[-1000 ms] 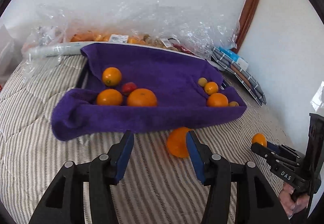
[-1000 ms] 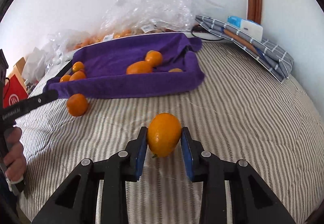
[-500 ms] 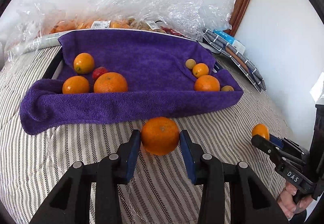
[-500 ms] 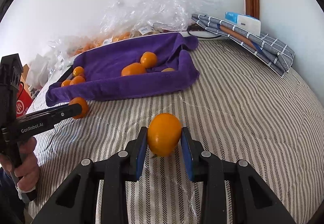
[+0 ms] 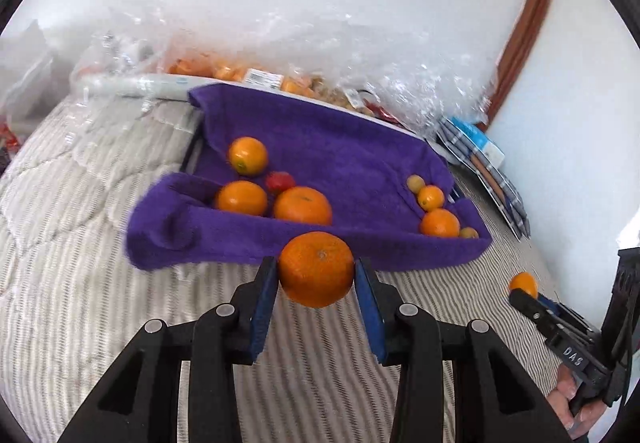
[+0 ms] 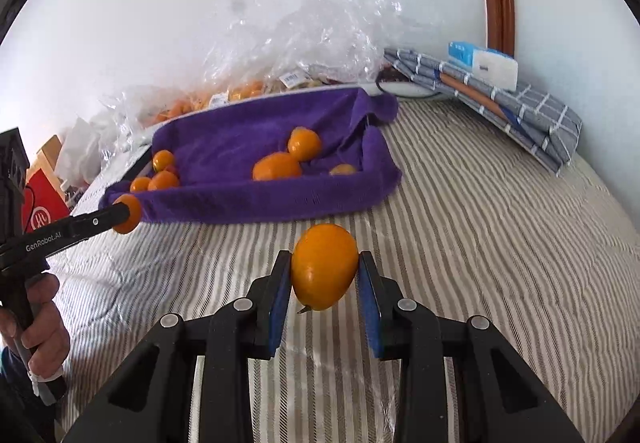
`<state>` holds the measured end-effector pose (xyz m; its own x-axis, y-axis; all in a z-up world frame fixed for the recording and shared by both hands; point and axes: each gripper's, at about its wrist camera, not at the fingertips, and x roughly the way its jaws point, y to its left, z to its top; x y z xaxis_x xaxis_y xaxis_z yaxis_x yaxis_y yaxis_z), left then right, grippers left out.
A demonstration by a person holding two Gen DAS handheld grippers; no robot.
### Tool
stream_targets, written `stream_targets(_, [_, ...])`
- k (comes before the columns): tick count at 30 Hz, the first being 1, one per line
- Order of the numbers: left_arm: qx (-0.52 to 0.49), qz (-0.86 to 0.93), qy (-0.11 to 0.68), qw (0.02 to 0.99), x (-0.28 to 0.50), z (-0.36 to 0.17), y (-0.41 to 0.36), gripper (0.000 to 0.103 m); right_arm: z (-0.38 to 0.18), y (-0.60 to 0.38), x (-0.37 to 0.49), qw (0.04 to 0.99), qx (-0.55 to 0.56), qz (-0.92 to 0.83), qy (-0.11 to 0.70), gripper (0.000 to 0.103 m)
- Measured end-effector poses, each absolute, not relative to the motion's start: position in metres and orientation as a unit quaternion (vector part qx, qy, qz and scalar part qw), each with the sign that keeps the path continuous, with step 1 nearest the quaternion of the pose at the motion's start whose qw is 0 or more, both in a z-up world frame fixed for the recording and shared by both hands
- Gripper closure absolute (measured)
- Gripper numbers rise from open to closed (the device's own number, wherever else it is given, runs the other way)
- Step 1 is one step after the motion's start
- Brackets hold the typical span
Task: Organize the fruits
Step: 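Place both oranges on the purple towel and open both tools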
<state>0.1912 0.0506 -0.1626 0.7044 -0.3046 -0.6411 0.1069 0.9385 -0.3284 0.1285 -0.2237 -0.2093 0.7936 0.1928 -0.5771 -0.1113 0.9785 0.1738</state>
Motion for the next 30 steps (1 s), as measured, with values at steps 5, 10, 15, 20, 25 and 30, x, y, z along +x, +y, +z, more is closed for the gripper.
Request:
stream_targets(5, [-0.125, -0.083, 0.347, 0.926, 0.21, -0.144, 0.067, 0.066, -0.19, -0.227, 0.154, 0.947, 0.081, 0.089, 0.298, 0.07])
stream_targets(10, [-0.14, -0.075, 0.344, 0.925, 0.254, -0.143, 0.065, 0.066, -0.181, -0.224, 0.194, 0.952, 0.076, 0.078, 0.287, 0.07])
stream_targets(15, [-0.138, -0.096, 0.348, 0.922, 0.288, -0.155, 0.044, 0.066, -0.185, -0.219, 0.235, 0.95, 0.074, 0.072, 0.296, 0.07])
stream_targets(20, [-0.12, -0.103, 0.366, 0.917, 0.296, -0.172, 0.026, 0.065, -0.199, -0.218, 0.247, 0.942, 0.078, 0.074, 0.319, 0.07])
stream_targets(25, [-0.113, -0.104, 0.362, 0.919, 0.292, -0.17, 0.027, 0.065, -0.197, -0.214, 0.241, 0.945, 0.068, 0.07, 0.314, 0.069])
stream_targets(30, [-0.126, -0.099, 0.347, 0.924, 0.259, -0.147, 0.044, 0.058, -0.17, -0.213, 0.208, 0.95, 0.078, 0.064, 0.296, 0.06])
